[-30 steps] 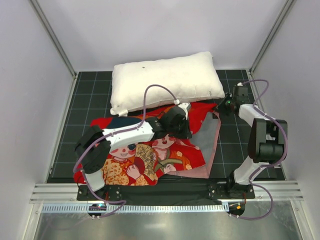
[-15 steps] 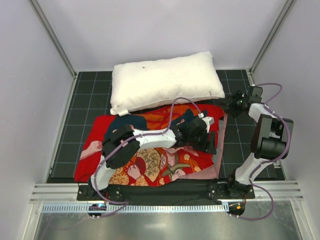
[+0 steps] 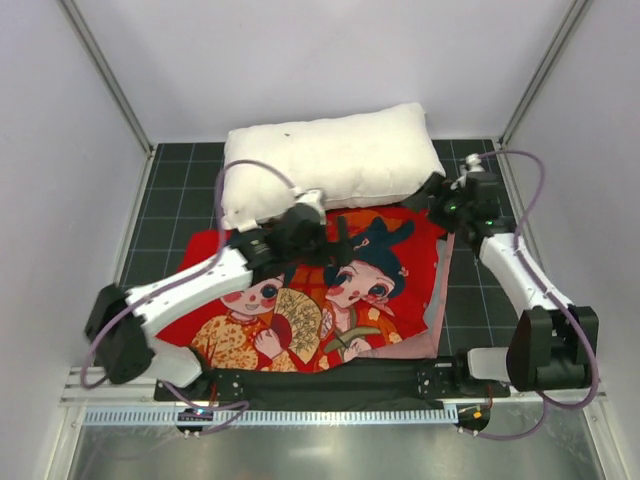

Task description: Put the pillow into the pillowcase

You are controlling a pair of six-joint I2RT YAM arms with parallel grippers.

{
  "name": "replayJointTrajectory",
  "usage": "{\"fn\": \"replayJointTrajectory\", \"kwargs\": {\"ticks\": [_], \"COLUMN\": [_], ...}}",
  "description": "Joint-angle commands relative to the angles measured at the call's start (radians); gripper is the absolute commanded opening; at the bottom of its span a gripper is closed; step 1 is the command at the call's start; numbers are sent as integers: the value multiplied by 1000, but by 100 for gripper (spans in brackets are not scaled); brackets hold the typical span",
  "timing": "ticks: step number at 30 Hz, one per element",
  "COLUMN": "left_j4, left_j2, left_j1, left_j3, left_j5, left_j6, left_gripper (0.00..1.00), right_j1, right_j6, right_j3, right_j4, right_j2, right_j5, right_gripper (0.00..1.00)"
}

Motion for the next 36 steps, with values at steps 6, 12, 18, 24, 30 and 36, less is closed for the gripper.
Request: {"fn": "replayJointTrajectory", "kwargs": {"ticks": [6, 12, 18, 24, 30, 36], "left_j4": [-108, -75, 77, 132, 142, 88], "left_j2": [-312, -204, -44, -79, -163, -249], "left_j1": [301, 343, 384, 573, 885, 1215], "left_j3": [-443, -479, -512, -586, -618, -560], "left_j5": [-96, -83, -6, -11, -3, -159], "left_j6": [-189, -164, -171, -167, -186, -243], "left_gripper": [100, 100, 78, 36, 2, 0], "right_j1": [421, 605, 677, 679, 679, 679], "right_j6": [-113, -131, -116, -97, -88, -85], "right_j3": [-10, 69, 60, 25, 14, 23], "right_j4": [-96, -214, -242, -208, -191, -202], "right_j2": [21, 111, 168, 112, 76, 68], "right_j5": [136, 292, 417, 428, 426, 425], "right_gripper": [93, 94, 94, 94, 94, 94]}}
